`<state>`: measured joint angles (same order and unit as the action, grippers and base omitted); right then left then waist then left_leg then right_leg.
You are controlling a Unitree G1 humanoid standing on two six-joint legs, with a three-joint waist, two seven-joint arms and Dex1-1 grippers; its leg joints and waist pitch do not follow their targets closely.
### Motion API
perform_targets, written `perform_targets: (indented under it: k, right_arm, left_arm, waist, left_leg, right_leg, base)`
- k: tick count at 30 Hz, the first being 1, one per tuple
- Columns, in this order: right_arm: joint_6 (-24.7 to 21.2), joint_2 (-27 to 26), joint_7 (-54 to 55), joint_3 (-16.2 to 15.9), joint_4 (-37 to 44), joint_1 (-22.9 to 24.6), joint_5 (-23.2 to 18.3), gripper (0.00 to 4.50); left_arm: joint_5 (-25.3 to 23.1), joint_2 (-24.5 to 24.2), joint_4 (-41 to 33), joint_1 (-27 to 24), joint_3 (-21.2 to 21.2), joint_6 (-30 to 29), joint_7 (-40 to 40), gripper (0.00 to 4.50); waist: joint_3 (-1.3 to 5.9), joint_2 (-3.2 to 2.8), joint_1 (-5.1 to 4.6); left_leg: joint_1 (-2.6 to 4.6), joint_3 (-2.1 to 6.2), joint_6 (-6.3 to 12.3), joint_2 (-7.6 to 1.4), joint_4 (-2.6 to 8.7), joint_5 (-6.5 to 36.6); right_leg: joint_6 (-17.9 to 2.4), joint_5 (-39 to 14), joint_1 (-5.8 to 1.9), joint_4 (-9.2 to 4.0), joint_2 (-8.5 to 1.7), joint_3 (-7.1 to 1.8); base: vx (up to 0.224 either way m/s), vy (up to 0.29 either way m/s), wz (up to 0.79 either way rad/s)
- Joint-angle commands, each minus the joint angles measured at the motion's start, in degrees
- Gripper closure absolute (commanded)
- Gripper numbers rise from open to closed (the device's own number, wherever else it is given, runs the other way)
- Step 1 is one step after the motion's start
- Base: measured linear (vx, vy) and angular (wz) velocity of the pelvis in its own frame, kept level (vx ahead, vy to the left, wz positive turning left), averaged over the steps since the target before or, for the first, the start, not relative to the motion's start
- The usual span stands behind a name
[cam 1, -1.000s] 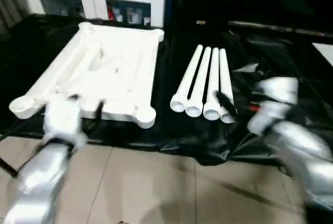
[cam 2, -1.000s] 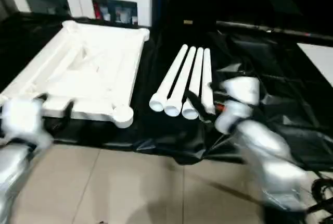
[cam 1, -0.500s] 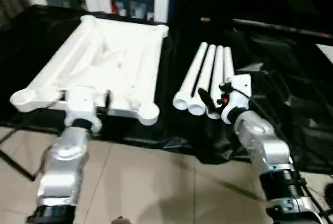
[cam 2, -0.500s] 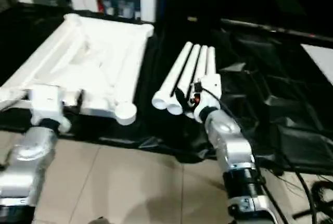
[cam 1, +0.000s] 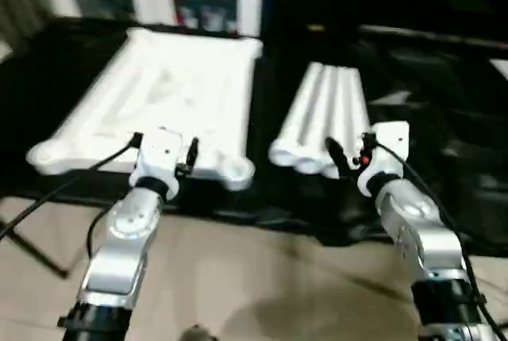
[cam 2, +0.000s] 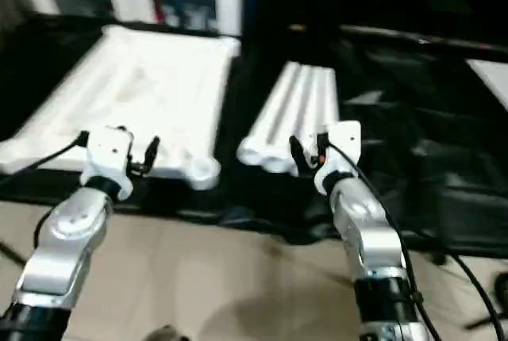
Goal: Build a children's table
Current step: Move to table
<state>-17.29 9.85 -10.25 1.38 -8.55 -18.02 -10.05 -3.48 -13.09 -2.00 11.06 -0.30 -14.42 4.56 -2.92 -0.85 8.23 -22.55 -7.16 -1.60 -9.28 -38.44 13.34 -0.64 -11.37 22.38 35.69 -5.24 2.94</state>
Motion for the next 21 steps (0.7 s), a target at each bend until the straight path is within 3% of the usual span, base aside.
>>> perform_targets:
  k: [1,2,3,4,5,6,7,8,9,10,11,12,13,14,15,16,17,18,19,20,21]
  right_arm:
    - [0.38,-0.33,0.72,-0.58,0.01,-0.41,1.28,0.67]
    - [0.59,-0.37,1.03,-0.87,-0.39,-0.67,2.08,0.67]
    - [0.52,-0.47,0.98,-1.13,-0.61,-0.96,2.53,0.67]
    - [0.57,-0.67,0.57,-1.23,-0.78,-1.25,2.43,0.67]
    - [0.69,-0.78,0.42,-1.46,-0.86,-1.44,2.57,0.67]
    - [0.69,-0.93,0.34,-1.74,-1.09,-1.77,2.75,0.67]
    - [0.60,-1.04,0.23,-1.86,-1.33,-1.99,2.73,0.67]
    - [0.72,-1.18,0.41,-2.10,-1.50,-2.04,2.89,0.67]
    - [0.63,-1.25,0.57,-2.10,-1.57,-2.12,2.84,0.67]
    - [0.47,-1.38,0.88,-2.05,-1.56,-2.10,2.84,0.67]
    - [0.39,-1.55,1.19,-1.98,-1.47,-1.99,2.86,0.67]
    - [0.32,-1.61,1.29,-1.86,-1.42,-1.93,2.86,0.67]
    - [0.14,-1.74,1.60,-1.66,-1.16,-1.56,2.94,0.67]
    - [0.08,-1.75,1.66,-1.61,-1.06,-1.44,2.96,0.67]
    - [0.00,-1.81,1.69,-1.52,-0.95,-1.29,3.04,0.67]
    - [-0.07,-1.79,1.69,-1.47,-0.90,-1.21,3.12,0.67]
    - [-0.19,-1.80,1.73,-1.47,-0.84,-1.16,3.21,0.67]
    - [-0.32,-1.85,1.79,-1.46,-0.79,-1.11,3.36,0.67]
    - [-0.48,-1.79,1.66,-1.41,-0.65,-1.07,3.28,0.67]
    - [-0.56,-1.73,1.58,-1.38,-0.59,-1.07,3.21,0.67]
    - [-0.54,-1.66,1.44,-1.43,-0.46,-1.03,3.25,0.67]
  left_arm:
    - [-0.49,-0.72,-0.31,-0.62,-0.18,0.09,0.01,1.14]
    - [-0.76,-0.94,-0.29,-0.62,-0.41,0.11,0.16,1.14]
    - [-0.74,-1.02,-0.46,-0.65,-0.42,-0.12,0.33,1.14]
    - [-0.68,-1.04,-0.55,-0.59,-0.36,-0.33,0.40,1.14]
    - [-0.68,-1.09,-0.53,-0.58,-0.32,-0.49,0.43,1.14]
    - [-0.70,-1.24,-0.42,-0.46,-0.42,-0.67,0.72,1.14]
    - [-0.79,-1.34,-0.25,-0.31,-0.59,-0.65,0.92,1.14]
    - [-0.81,-1.31,-0.07,-0.24,-0.63,-0.60,1.19,1.14]
    - [-1.01,-1.28,0.02,-0.07,-0.80,-0.44,1.31,1.14]
    - [-1.20,-1.39,0.19,0.06,-1.06,0.36,1.66,1.14]
    - [-1.25,-1.55,0.22,0.16,-1.45,0.75,2.25,1.14]
    - [-1.27,-1.65,0.18,0.23,-1.84,0.92,2.57,1.14]
    - [-1.70,-1.57,0.33,0.45,-2.55,0.93,2.54,1.14]
    - [-1.60,-1.36,0.45,0.54,-2.62,0.75,2.50,1.14]
    - [-1.34,-0.99,0.66,0.70,-2.59,0.42,2.49,1.14]
    - [-1.39,-0.81,0.91,0.83,-2.62,0.40,2.38,1.14]
    - [-1.10,-0.55,1.10,0.88,-2.44,0.72,2.33,1.14]
    - [-0.57,-0.25,1.35,1.08,-2.09,0.11,2.23,1.14]
    - [-0.81,-0.32,1.36,1.14,-2.13,0.03,2.01,1.14]
    - [-1.10,-0.38,1.36,1.18,-2.19,0.01,1.88,1.14]
    - [-1.42,-0.51,1.30,1.16,-2.36,0.00,1.88,1.14]
  waist:
    - [3.83,-0.52,-1.00]
    - [3.58,-1.10,-2.64]
    - [2.89,-1.27,-3.41]
    - [2.66,-1.17,-4.03]
    - [2.69,-0.68,-4.40]
    - [2.65,0.62,-4.43]
    - [2.80,1.15,-3.77]
    - [3.19,2.25,-1.73]
    - [3.26,1.52,-1.42]
    - [2.42,0.45,-2.16]
    - [2.69,-1.90,-4.26]
    - [3.01,-2.35,-5.66]
    - [3.19,-3.07,-5.56]
    - [3.38,-3.11,-5.26]
    - [3.39,-2.85,-5.22]
    - [3.80,-1.99,-5.63]
    - [3.71,-1.86,-5.40]
    - [3.73,-1.58,-5.87]
    - [3.83,-1.37,-5.80]
    - [3.72,-1.00,-5.70]
    - [3.00,0.12,-5.17]
  left_leg:
    - [3.98,-0.49,14.45,-2.35,6.45,-0.81]
    - [4.90,-0.78,18.69,-2.24,7.57,1.13]
    - [4.43,-1.92,18.47,-2.16,9.51,5.68]
    - [4.14,-3.02,16.30,-2.37,11.03,11.28]
    - [4.25,-3.44,15.04,-2.38,11.26,13.76]
    - [4.30,-5.85,9.20,-1.27,10.66,22.18]
    - [4.44,-5.73,8.03,-1.01,8.27,23.68]
    - [2.15,-2.24,7.90,-2.67,1.34,19.16]
    - [-0.02,0.61,7.12,-4.40,-0.06,14.57]
    - [-1.01,2.71,4.97,-4.26,3.74,13.00]
    - [2.39,1.47,-0.80,-3.20,9.23,25.01]
    - [2.95,1.32,-4.71,-2.80,10.39,29.15]
    - [2.15,1.27,-12.38,-2.89,12.54,31.58]
    - [1.99,1.56,-16.45,-3.53,12.68,30.99]
    - [2.30,1.93,-22.10,-4.73,12.78,30.74]
    - [3.15,3.13,-20.68,-6.66,12.93,30.92]
    - [3.47,3.96,-18.61,-8.07,13.41,31.06]
    - [2.94,4.74,-14.91,-9.12,13.58,30.10]
    - [2.50,4.53,-11.13,-8.87,13.63,28.35]
    - [1.84,3.51,-9.19,-7.72,12.84,27.33]
    - [0.66,1.22,-6.45,-4.21,10.10,27.68]
  right_leg:
    - [-14.22,-10.33,-0.11,-3.07,-1.24,-0.82]
    - [-10.86,-10.72,1.43,-1.38,0.71,1.17]
    - [-7.55,-11.11,2.29,0.29,1.94,2.68]
    - [-4.90,-10.55,2.29,1.33,1.77,3.63]
    - [-3.98,-10.03,2.13,1.16,1.26,3.74]
    - [-2.45,-13.12,1.91,-3.25,-2.90,1.75]
    - [-2.33,-16.66,1.79,-5.96,-6.31,-1.02]
    - [-2.11,-26.13,-1.22,-10.68,-16.31,-8.07]
    - [-4.00,-29.31,-3.35,-10.98,-19.43,-9.25]
    - [-5.34,-35.97,-3.11,-10.40,-14.60,-4.62]
    - [-2.93,-31.23,0.47,-5.40,-2.63,0.85]
    - [-2.24,-21.46,1.21,-2.73,0.03,1.37]
    - [-2.10,-4.15,0.85,1.27,1.31,2.28]
    - [-2.19,1.41,0.60,0.89,0.97,2.20]
    - [-3.09,4.55,0.34,-0.23,-0.05,1.80]
    - [-2.88,1.24,-0.29,-0.57,-0.81,1.02]
    - [-2.37,-1.25,-0.33,-0.45,-0.96,0.73]
    - [-1.66,-2.79,-0.90,-0.29,-1.49,0.16]
    - [-1.64,-3.75,-1.12,-0.54,-1.85,-0.18]
    - [-1.68,-4.46,-1.19,-1.74,-2.48,-0.83]
    - [-4.21,-13.51,-0.57,-5.20,-4.99,-2.57]
  base:
    - [-0.038,0.225,0.16]
    - [-0.044,0.225,0.19]
    - [-0.074,0.316,0.32]
    - [-0.054,0.207,0.25]
    - [-0.064,0.154,0.24]
    - [-0.034,0.063,0.11]
    - [-0.061,0.123,0.27]
    - [-0.021,0.170,0.12]
    - [-0.021,0.170,0.12]
    - [-0.017,0.227,-0.27]
    - [-0.056,0.199,-0.20]
    - [-0.093,0.285,-0.20]
    - [-0.069,0.169,0.03]
    - [-0.066,0.121,0.05]
    - [0.000,0.000,0.00]
    - [-0.053,0.036,0.09]
    - [-0.055,-0.001,0.08]
    - [-0.055,-0.001,0.08]
    - [-0.074,-0.014,0.04]
    - [-0.076,-0.049,0.01]
    - [-0.076,-0.049,0.01]
